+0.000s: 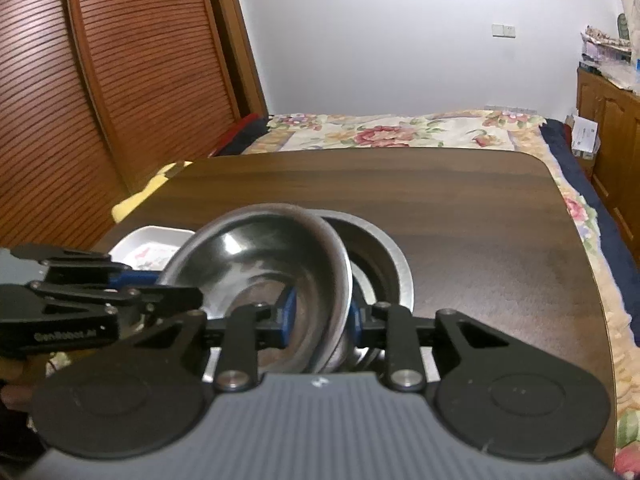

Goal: Organize plates and bowls

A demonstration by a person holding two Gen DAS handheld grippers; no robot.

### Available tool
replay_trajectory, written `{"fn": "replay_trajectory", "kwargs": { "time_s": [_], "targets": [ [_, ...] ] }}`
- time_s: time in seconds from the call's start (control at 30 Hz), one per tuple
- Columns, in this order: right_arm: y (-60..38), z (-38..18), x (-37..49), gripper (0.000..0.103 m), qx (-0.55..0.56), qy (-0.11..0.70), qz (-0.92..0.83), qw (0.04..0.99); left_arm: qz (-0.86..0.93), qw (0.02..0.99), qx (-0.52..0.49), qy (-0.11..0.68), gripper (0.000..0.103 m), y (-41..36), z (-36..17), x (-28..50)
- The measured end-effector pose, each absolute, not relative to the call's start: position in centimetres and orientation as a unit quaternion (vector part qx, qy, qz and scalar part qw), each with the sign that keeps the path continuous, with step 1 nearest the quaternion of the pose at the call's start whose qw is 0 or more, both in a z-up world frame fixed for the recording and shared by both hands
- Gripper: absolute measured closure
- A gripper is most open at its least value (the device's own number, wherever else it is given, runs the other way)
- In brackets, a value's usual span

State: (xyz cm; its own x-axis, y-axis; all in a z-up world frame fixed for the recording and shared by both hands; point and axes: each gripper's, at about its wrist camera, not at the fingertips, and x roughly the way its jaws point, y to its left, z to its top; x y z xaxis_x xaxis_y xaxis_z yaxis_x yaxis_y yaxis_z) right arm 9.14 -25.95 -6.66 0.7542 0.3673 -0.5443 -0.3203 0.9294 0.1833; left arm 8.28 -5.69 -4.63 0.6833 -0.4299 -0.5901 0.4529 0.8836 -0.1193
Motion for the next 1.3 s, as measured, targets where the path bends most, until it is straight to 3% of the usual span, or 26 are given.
{"fn": "replay_trajectory", "kwargs": {
  "time_s": [0.83,0.93,1.07,1.23,1.3],
  "targets": [
    [-27.0,-6.0,8.4,0.074,0.029,0.239,0.173,0.955,-0.212,0.938,-0.011,0.275,0.084,-4.8,-4.1,7.4],
    [-27.1,-5.6,7.7,0.073,0.027,0.222,0.170,0.960,-0.204,0.944,-0.008,0.259,0.075,-4.7,-3.9,6.8],
    [-27.4,-5.6,6.9,0.054,0.031,0.199,0.158,0.967,-0.192,0.954,-0.010,0.229,0.039,-4.4,-3.7,5.9],
    [-27.5,-6.7,6.6,0.044,0.030,0.193,0.141,0.971,-0.184,0.957,-0.010,0.222,0.037,-4.2,-4.2,5.8],
    [-27.5,-7.2,6.7,0.032,0.030,0.189,0.127,0.973,-0.182,0.957,-0.011,0.228,0.037,-4.3,-4.7,5.9]
  ]
}}
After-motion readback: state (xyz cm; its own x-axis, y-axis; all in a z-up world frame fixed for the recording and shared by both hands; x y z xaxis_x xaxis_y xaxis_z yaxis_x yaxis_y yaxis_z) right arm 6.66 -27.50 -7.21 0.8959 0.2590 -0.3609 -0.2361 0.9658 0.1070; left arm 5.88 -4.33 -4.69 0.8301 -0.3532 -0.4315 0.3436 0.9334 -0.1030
